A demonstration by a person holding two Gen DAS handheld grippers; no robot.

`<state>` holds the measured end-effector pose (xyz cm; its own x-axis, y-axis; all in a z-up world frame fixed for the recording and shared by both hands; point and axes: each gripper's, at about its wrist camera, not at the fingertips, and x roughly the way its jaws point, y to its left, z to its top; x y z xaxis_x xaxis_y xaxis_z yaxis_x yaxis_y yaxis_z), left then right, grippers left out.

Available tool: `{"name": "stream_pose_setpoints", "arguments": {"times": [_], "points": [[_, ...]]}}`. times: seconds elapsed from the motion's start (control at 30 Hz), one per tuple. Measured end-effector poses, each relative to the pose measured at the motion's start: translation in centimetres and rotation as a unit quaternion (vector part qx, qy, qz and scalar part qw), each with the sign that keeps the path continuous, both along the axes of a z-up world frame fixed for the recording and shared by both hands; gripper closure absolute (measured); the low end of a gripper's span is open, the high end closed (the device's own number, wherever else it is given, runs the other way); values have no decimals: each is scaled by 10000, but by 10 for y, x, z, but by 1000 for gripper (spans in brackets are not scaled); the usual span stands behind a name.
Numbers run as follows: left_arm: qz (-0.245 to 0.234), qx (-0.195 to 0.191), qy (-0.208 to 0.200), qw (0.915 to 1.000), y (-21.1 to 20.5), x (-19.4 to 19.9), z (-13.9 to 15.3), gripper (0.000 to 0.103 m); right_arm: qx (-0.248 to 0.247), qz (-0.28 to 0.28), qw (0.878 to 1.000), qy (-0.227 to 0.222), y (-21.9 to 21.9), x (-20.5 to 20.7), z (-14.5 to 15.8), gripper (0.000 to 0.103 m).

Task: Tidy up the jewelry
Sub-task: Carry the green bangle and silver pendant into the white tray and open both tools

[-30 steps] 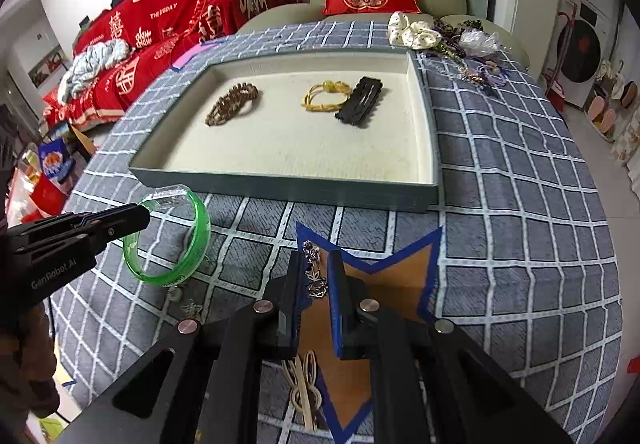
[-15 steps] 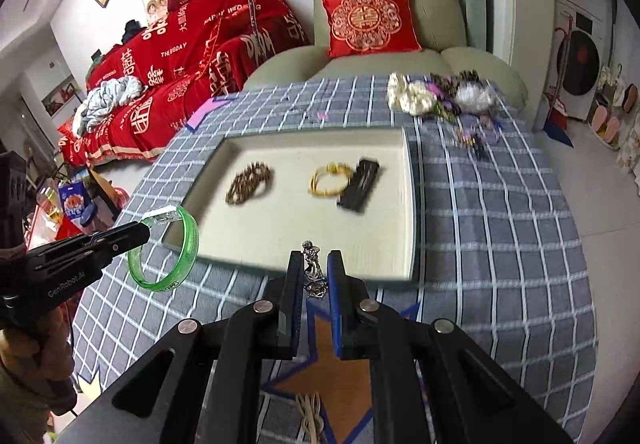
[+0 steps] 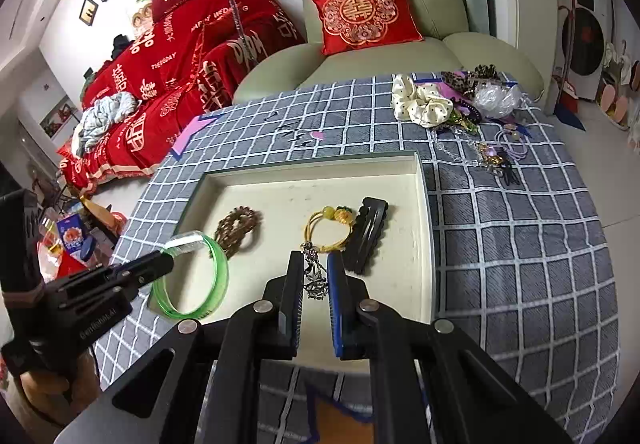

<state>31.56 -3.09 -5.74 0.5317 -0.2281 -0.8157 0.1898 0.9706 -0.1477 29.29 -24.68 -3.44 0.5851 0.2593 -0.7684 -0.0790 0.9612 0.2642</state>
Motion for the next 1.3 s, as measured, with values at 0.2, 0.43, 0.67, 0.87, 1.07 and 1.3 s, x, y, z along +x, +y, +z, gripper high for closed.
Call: {"name": "stream_pose_setpoints", "arguments": {"times": [0.2, 0.43, 0.67, 0.87, 1.07, 1.3], "points": [[-16, 261, 159, 9995, -10, 15, -25, 87, 22, -81, 9998, 153, -2, 18, -24, 90], [-4, 483, 214, 9986, -16, 22, -38, 87, -21, -172, 9991, 379, -2, 33, -53, 90], [-79, 780, 149, 9968, -24, 22, -44, 87, -30, -190, 9979, 617, -1, 39, -75, 90], [-104, 1011, 117, 9948, -32, 20, -48, 87, -161, -123, 9981, 576, 3, 39, -76, 90], [-99, 1100, 22, 9939, -37, 17, -43, 87, -41, -143, 9980, 612, -1, 41, -76, 89], [-83, 1067, 1, 9943, -39, 15, -34, 86, 134, -217, 9979, 601, -8, 37, -71, 68]]}}
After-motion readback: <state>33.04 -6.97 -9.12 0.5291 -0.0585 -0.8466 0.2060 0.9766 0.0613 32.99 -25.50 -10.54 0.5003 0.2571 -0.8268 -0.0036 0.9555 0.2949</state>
